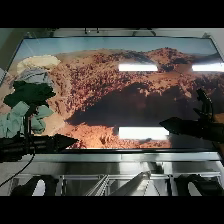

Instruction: Fold the shirts.

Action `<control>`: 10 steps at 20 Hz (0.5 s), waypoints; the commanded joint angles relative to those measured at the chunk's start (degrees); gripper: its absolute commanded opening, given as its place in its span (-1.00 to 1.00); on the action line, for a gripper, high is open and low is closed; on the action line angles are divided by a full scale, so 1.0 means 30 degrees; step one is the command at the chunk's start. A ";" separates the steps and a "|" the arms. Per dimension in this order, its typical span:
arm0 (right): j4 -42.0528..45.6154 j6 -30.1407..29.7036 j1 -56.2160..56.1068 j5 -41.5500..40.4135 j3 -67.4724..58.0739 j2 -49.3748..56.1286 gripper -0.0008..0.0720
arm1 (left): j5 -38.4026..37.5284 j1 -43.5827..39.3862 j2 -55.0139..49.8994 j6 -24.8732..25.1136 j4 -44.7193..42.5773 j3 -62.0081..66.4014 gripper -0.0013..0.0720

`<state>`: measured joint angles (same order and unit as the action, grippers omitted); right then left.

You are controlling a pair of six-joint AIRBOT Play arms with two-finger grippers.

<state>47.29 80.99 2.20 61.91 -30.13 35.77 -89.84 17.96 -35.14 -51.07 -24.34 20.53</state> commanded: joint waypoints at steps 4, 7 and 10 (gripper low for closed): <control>0.0000 -0.0007 -0.0015 0.0000 0.0015 -0.0015 -0.90 | 0.0226 0.0022 0.0015 -0.0605 0.0000 0.0007 -0.89; 0.0000 0.0000 -0.0015 0.0000 0.0015 -0.0015 -0.90 | 0.1035 0.0029 0.0015 -0.0801 -0.0080 0.1428 -0.97; 0.0000 -0.0007 -0.0015 -0.0007 0.0015 -0.0015 -0.90 | 0.5093 0.0029 -0.0073 -0.2761 -0.2674 0.5727 -0.96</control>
<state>47.29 80.97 2.20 61.89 -30.11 35.77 -84.40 17.98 -35.18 -54.63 -26.15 28.99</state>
